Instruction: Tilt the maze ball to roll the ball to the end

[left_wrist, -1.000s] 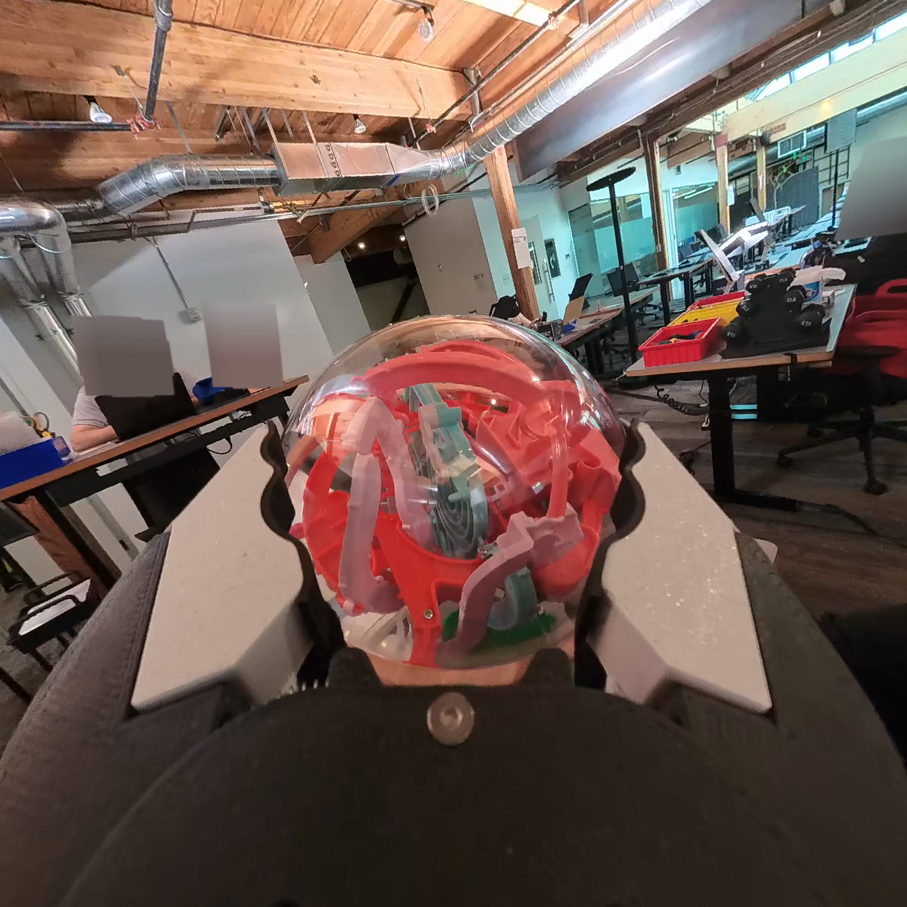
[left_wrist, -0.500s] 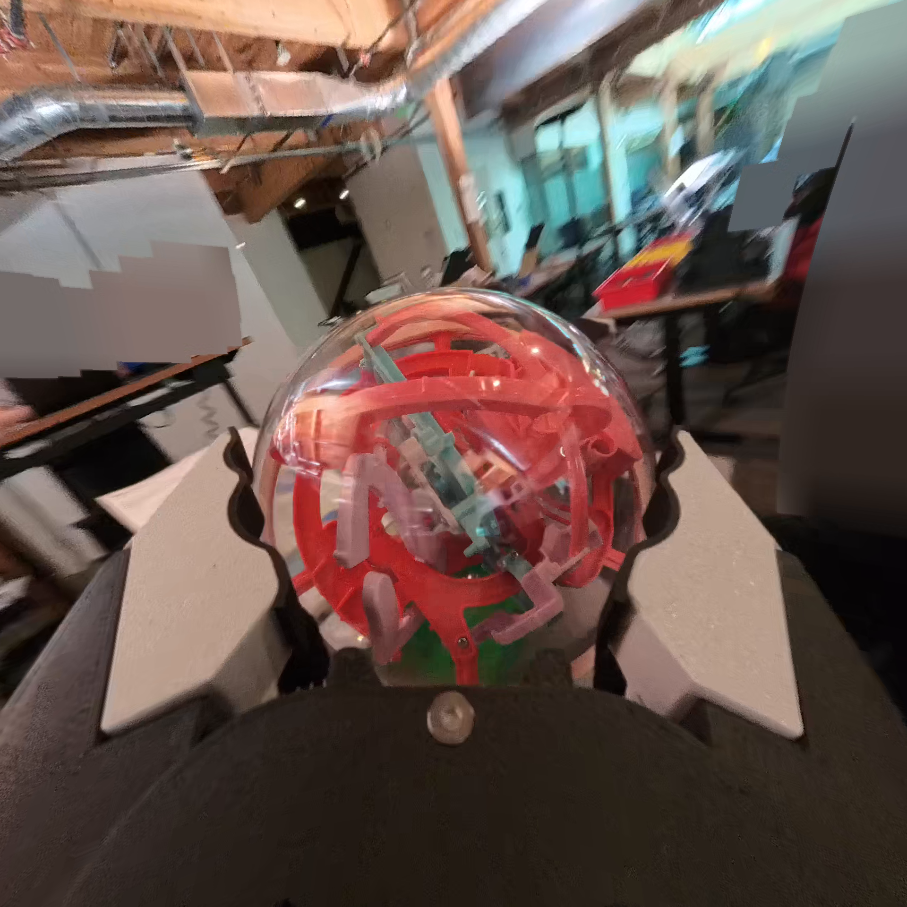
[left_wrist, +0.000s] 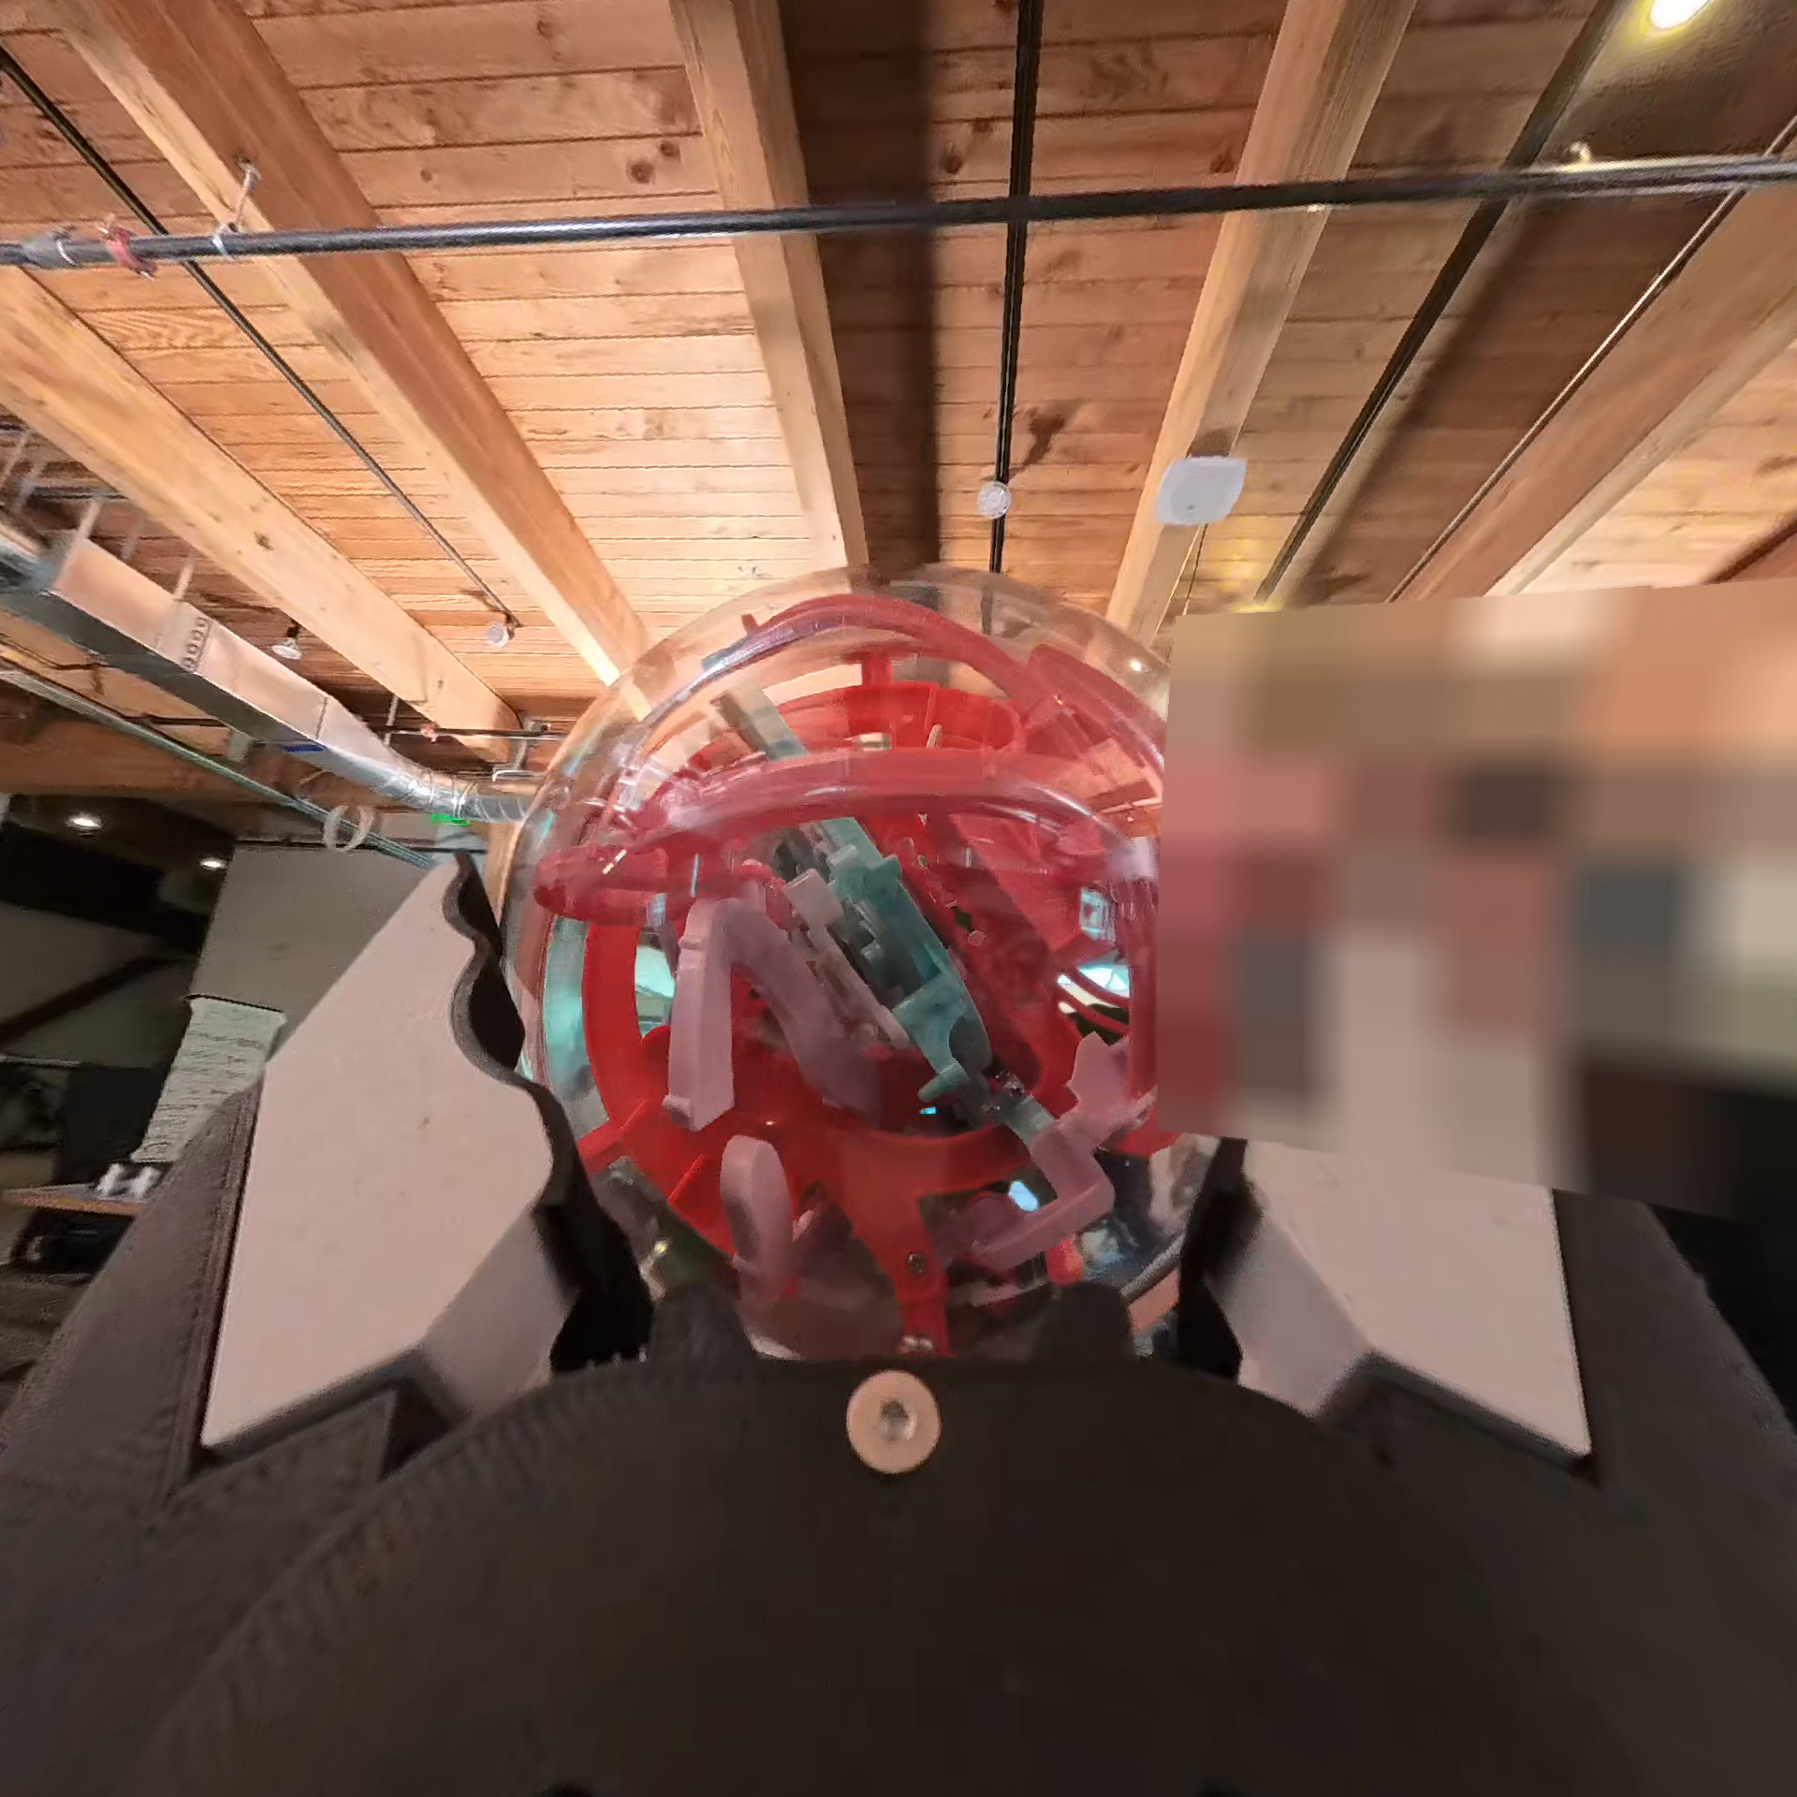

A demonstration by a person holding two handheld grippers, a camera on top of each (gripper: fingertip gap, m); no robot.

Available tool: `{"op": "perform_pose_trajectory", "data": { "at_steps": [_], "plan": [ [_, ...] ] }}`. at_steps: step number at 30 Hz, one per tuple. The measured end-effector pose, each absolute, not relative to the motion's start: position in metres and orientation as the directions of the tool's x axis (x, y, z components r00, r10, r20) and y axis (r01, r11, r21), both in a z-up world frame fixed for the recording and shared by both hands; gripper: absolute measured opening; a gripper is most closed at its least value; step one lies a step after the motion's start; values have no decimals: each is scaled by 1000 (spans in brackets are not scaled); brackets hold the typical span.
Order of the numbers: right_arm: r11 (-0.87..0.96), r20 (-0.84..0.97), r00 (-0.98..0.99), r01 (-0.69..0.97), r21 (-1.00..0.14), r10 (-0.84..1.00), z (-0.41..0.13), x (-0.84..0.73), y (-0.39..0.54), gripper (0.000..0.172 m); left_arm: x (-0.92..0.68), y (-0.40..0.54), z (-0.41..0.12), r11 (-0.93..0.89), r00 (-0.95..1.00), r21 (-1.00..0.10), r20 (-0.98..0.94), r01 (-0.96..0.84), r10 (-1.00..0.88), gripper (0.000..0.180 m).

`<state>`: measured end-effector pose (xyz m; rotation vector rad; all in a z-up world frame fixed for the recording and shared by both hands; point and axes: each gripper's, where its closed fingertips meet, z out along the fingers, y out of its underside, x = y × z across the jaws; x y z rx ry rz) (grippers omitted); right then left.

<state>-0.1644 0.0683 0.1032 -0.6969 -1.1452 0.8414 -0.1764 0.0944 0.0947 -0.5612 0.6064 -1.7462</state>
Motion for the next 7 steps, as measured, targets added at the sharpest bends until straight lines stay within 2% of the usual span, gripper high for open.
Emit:
{"op": "perform_pose_trajectory", "data": {
  "at_steps": [1, 7],
  "plan": [
    [524, 494, 183, -197, -829, 850, 100, -165, 69, 154, -177, 96, 92, -226, -244, -652, 64, 724, -968, 154],
    [542, 509, 206, -160, -825, 836, 90, -167, 74, 153, -178, 101, 83, -252, -278, -649, 65, 718, -958, 155]
  ]
}}
